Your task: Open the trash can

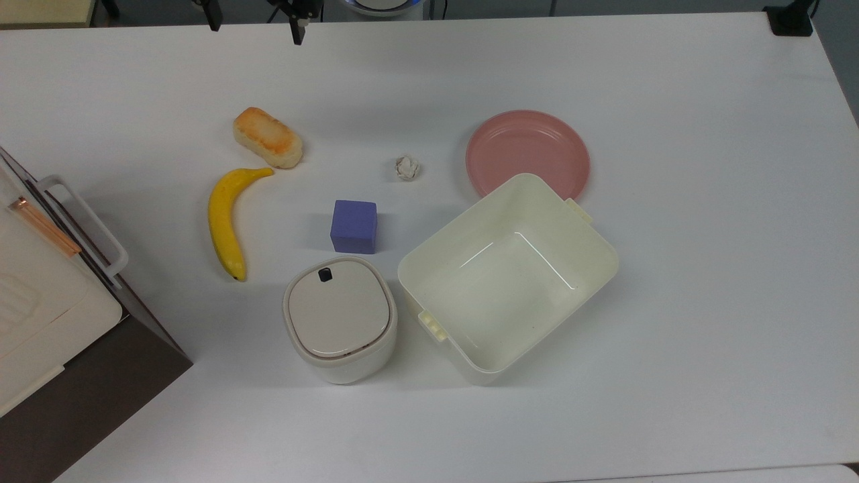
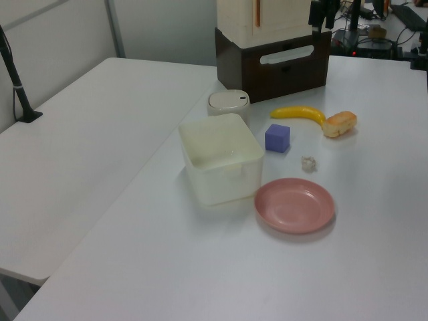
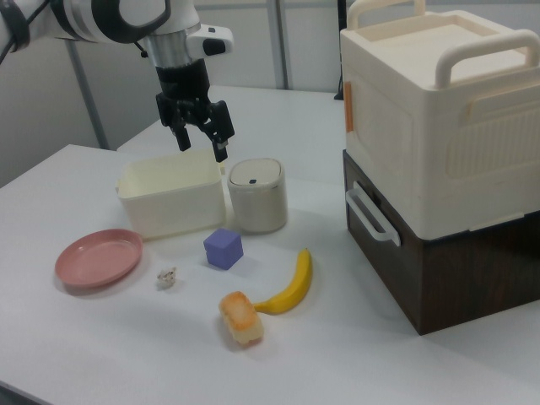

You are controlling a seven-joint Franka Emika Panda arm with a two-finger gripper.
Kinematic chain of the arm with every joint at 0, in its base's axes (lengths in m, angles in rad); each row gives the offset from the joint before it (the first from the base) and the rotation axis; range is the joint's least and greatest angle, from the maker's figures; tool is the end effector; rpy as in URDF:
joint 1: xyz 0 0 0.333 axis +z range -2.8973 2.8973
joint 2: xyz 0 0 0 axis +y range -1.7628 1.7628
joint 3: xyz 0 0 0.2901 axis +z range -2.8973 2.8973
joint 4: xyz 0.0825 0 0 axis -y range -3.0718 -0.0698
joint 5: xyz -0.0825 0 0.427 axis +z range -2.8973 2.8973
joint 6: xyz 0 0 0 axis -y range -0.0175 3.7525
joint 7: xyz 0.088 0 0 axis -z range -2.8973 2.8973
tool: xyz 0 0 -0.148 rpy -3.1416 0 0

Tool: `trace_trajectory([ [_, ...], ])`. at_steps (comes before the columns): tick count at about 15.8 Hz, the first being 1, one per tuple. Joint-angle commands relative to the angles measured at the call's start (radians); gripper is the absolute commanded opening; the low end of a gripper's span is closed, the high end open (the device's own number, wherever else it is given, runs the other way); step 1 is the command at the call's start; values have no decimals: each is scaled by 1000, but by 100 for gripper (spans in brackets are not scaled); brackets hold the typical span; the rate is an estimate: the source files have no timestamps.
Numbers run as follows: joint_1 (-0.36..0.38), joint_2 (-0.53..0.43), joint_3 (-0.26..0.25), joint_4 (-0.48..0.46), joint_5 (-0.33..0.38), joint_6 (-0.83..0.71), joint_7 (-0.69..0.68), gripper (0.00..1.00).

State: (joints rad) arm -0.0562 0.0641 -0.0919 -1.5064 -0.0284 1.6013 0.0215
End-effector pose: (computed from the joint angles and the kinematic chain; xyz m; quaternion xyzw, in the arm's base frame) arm 0.6132 -0.0942 0.5549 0.9962 -0.0843 0.0144 0.0181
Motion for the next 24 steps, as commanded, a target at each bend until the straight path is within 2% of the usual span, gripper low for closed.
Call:
trace_trajectory([
  [1, 15, -33, -26, -34, 18, 5, -26, 100],
  [24, 12, -33, -29, -40, 24, 19, -107, 100],
])
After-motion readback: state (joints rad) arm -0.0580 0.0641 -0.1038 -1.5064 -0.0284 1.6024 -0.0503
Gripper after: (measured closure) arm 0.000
